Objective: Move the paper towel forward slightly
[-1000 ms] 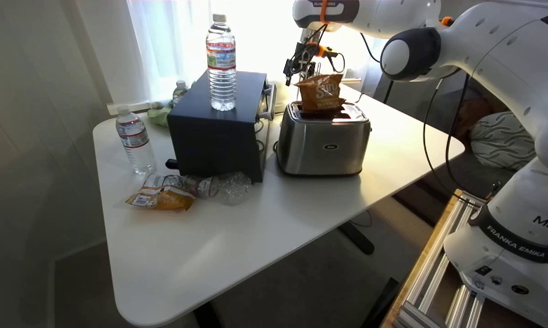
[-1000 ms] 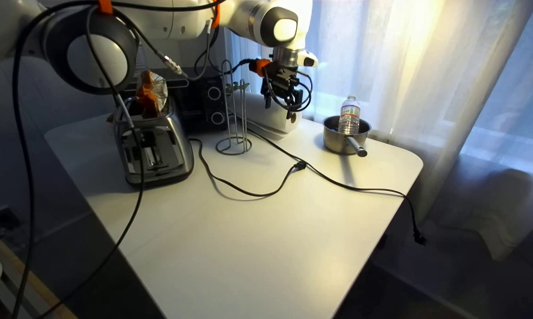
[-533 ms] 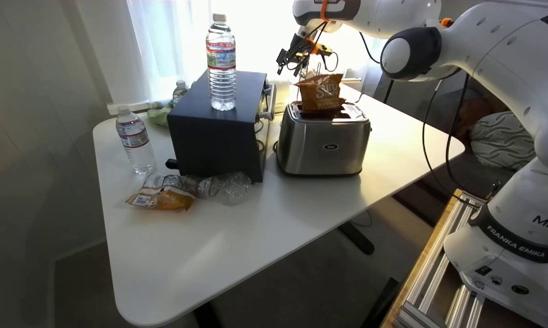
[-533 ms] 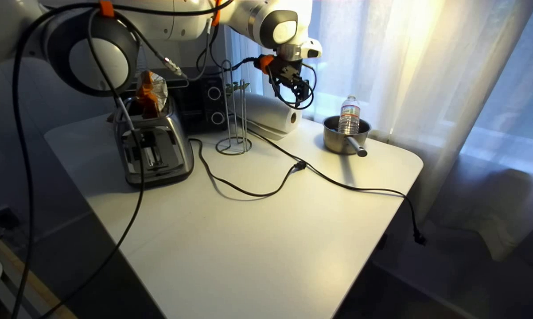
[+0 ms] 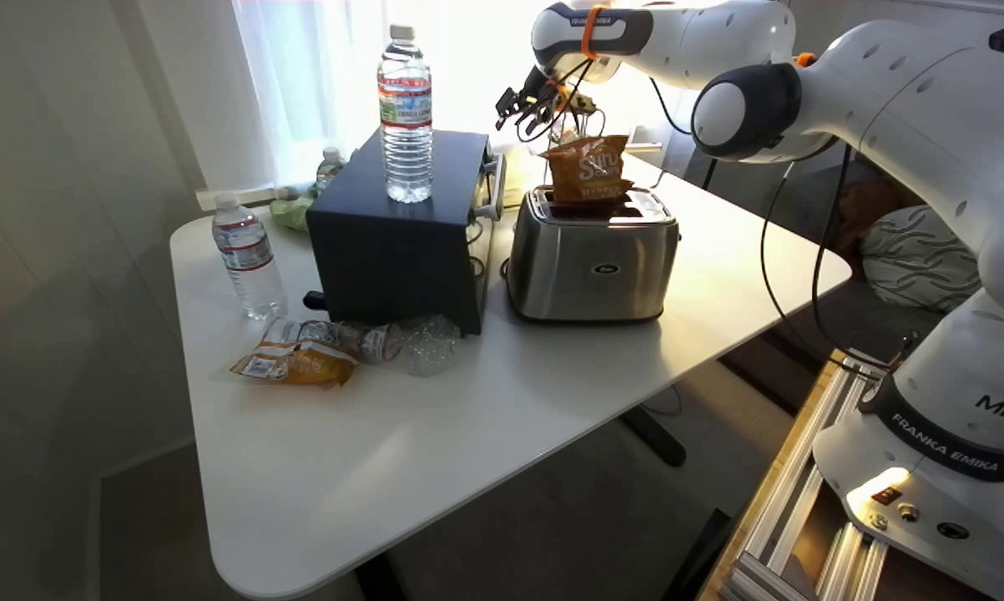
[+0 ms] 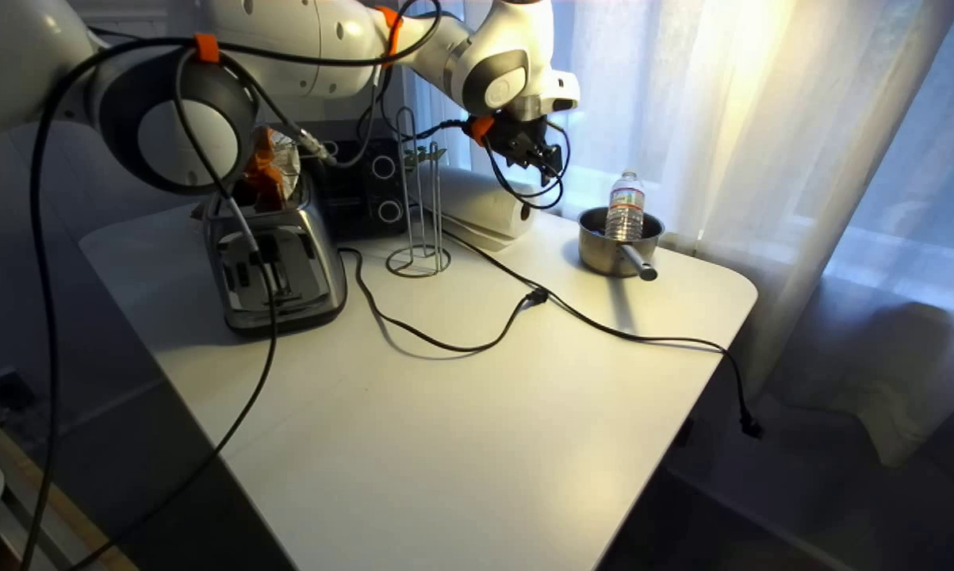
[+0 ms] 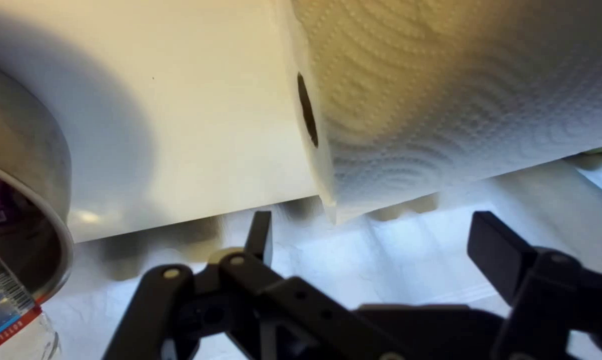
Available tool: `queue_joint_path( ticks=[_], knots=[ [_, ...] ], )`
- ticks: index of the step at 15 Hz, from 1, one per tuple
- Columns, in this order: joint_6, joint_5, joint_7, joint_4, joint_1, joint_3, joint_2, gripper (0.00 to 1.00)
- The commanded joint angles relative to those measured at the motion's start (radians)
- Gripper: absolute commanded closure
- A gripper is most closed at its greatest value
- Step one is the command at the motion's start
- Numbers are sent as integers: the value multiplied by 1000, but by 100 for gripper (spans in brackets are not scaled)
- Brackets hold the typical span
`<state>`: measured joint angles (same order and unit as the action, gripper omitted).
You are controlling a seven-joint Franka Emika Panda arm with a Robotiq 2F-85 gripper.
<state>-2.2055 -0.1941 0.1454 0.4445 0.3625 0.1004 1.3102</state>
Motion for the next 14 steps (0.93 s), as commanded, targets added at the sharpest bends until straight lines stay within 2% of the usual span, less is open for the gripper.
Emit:
queue_joint_path(
  ticks=[1, 4, 8, 14],
  knots=[
    [-76, -19, 3, 0, 1, 24, 28, 0],
    [-72, -21, 15, 0, 3, 37, 39, 0],
    [-20, 1, 20, 10, 2, 21, 35, 0],
    [146, 33, 0, 32, 3, -26, 5, 0]
  ],
)
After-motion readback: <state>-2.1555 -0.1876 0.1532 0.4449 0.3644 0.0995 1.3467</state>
